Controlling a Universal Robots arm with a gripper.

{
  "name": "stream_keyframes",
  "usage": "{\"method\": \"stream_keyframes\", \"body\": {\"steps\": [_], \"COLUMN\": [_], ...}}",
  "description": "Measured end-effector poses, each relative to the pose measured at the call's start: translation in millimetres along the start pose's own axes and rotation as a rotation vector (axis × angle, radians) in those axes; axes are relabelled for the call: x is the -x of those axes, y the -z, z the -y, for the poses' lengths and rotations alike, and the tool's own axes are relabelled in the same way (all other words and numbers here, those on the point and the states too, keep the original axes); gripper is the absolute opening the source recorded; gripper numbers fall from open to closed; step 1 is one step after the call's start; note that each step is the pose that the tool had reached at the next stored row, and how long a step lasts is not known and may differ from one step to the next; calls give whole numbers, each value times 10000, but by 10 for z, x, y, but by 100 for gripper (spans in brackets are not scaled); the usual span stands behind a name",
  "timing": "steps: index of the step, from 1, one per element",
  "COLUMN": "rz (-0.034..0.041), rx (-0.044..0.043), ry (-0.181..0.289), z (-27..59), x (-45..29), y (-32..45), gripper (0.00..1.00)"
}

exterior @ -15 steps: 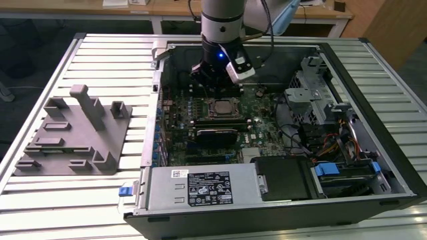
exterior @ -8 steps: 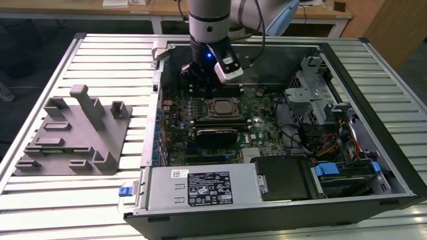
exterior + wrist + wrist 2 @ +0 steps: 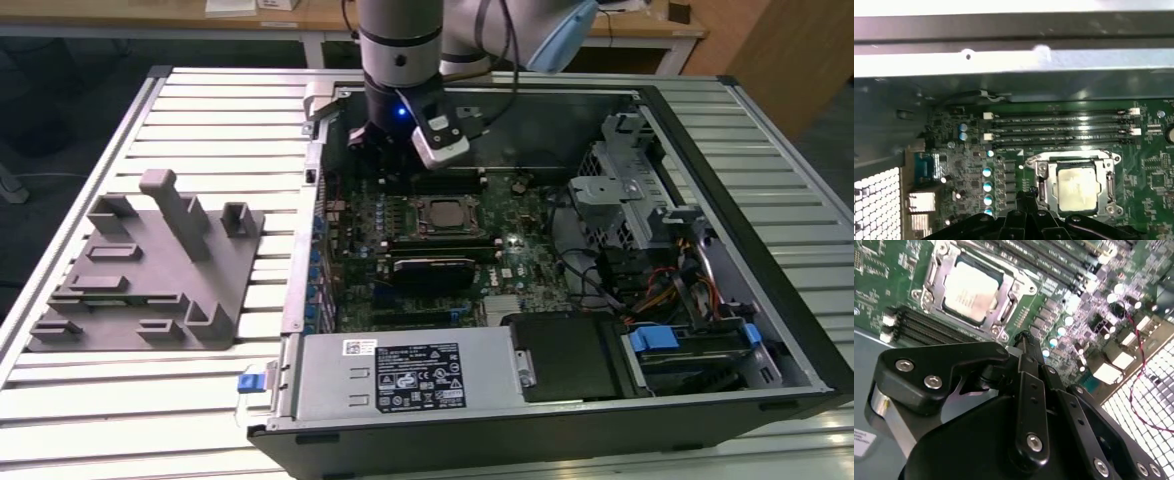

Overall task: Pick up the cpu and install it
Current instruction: 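Install the first cpu locking lever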

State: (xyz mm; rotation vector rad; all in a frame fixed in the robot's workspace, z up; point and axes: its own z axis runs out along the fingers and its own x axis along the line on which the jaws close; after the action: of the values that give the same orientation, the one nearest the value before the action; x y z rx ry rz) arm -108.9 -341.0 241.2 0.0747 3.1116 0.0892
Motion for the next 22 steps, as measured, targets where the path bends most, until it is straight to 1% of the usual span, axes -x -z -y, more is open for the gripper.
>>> {"method": "stream_keyframes", "body": {"steps": [2, 8, 10, 13, 15, 16, 17, 22], "rz": [-8, -33, -44, -60, -73, -78, -81, -82], "rx": [152, 702, 933, 1255, 1537, 1662, 1725, 1738], "ry": [-4, -20, -26, -36, -45, -49, -50, -51], "z": [4, 16, 19, 22, 25, 26, 26, 26], "x": [-27, -109, -124, -131, -131, -131, -131, -131], "y": [1, 4, 4, 5, 5, 5, 5, 5], "gripper": [11, 11, 11, 11, 11, 11, 11, 11]}}
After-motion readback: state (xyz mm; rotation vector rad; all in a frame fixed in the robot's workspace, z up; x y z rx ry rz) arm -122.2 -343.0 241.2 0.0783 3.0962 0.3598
